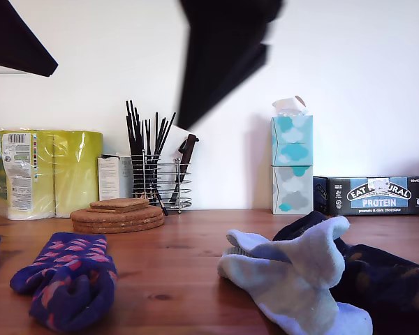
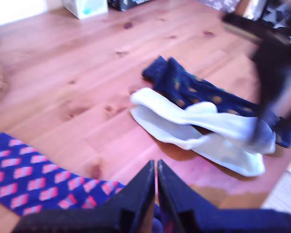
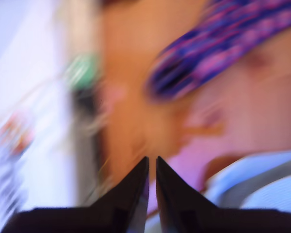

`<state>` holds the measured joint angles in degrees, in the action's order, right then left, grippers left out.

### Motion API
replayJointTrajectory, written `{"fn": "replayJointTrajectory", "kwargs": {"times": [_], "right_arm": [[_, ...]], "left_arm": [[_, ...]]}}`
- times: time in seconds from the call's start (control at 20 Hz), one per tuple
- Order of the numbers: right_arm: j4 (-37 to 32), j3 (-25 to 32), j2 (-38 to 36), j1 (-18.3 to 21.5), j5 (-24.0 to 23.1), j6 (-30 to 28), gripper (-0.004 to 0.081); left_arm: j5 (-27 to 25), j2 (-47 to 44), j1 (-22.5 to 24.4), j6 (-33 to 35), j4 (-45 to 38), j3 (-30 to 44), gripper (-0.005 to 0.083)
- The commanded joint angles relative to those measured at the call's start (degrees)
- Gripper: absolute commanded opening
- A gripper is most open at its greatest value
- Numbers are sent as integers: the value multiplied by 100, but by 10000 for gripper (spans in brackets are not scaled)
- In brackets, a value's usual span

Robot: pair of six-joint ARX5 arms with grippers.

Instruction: Pair up the socks based on colour and pattern, by placing each sock on top of its pair

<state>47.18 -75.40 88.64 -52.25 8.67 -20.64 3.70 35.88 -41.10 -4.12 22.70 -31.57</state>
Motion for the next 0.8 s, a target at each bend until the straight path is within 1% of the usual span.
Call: {"fn": "replayJointTrajectory", "kwargs": {"times": [0.0,0.1,0.25,0.35,0.45,0.55,0.6,0.65,0.75], "right_arm": [[-944,275,74,92,-584,590,-13],[-1928,629,28,168,-949,1003,-13],[-3397,1408,-232,256,-1034,1434,-13],[-4334,2068,-671,337,-1075,1613,-13],[-4988,2754,-1292,481,-1073,1617,-13],[-5241,3357,-2050,671,-1071,1613,-13],[-5257,3611,-2435,743,-1075,1609,-13],[-5289,3849,-2804,822,-1075,1596,-13],[-5263,4258,-3536,855,-1084,1563,-13]], "left_arm": [[-122,136,13,83,-52,125,-20],[-125,295,24,214,-157,125,-20],[-122,409,173,310,-304,125,-20],[-118,420,369,330,-389,125,-20],[24,420,597,452,-356,125,-20],[232,431,796,483,-330,125,-20],[286,431,881,509,-332,125,-20],[297,439,960,560,-330,125,-20],[299,566,1108,616,-326,125,-20]]}}
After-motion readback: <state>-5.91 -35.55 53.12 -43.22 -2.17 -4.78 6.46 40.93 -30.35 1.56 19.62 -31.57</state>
